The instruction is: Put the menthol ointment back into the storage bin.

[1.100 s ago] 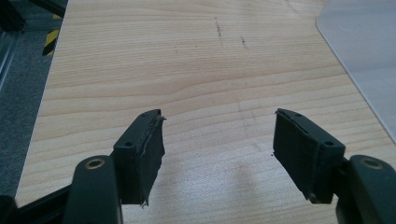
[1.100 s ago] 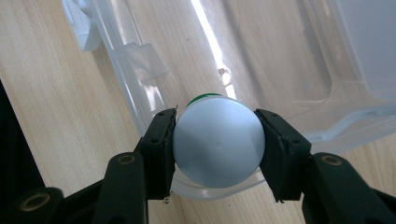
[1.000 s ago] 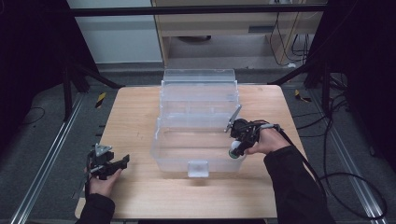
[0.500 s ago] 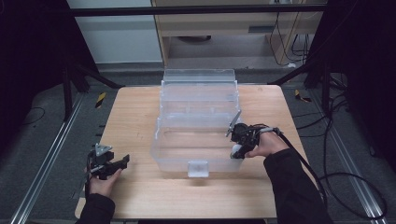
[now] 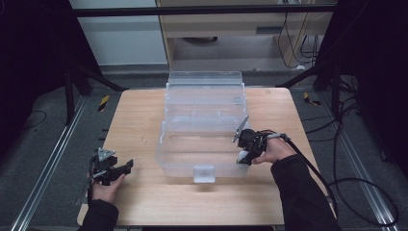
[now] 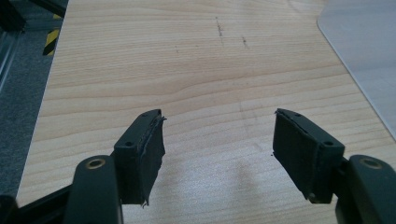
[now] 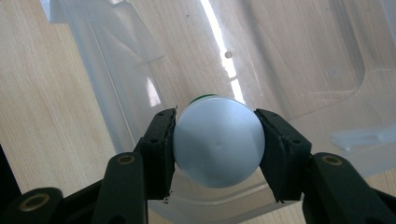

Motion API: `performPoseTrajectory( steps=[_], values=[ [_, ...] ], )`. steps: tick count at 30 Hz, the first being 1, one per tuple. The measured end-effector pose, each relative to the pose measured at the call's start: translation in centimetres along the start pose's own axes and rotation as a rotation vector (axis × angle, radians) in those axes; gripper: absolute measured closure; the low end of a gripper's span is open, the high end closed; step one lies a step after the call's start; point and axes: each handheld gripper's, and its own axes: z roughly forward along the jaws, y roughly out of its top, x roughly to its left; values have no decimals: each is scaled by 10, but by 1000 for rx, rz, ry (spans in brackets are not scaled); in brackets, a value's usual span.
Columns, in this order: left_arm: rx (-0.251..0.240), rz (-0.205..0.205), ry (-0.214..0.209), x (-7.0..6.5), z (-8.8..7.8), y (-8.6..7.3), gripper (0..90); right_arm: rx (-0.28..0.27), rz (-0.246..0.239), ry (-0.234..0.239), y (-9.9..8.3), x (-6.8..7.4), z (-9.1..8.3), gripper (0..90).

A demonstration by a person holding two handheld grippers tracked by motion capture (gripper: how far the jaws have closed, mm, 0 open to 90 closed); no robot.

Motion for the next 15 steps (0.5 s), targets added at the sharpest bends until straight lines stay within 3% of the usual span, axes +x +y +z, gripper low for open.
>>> performPoseTrajectory(
  steps=[15],
  values=[
    [1,2,-1,0,0,0,333,2,6,-5,-1,1,2,507]
  ],
)
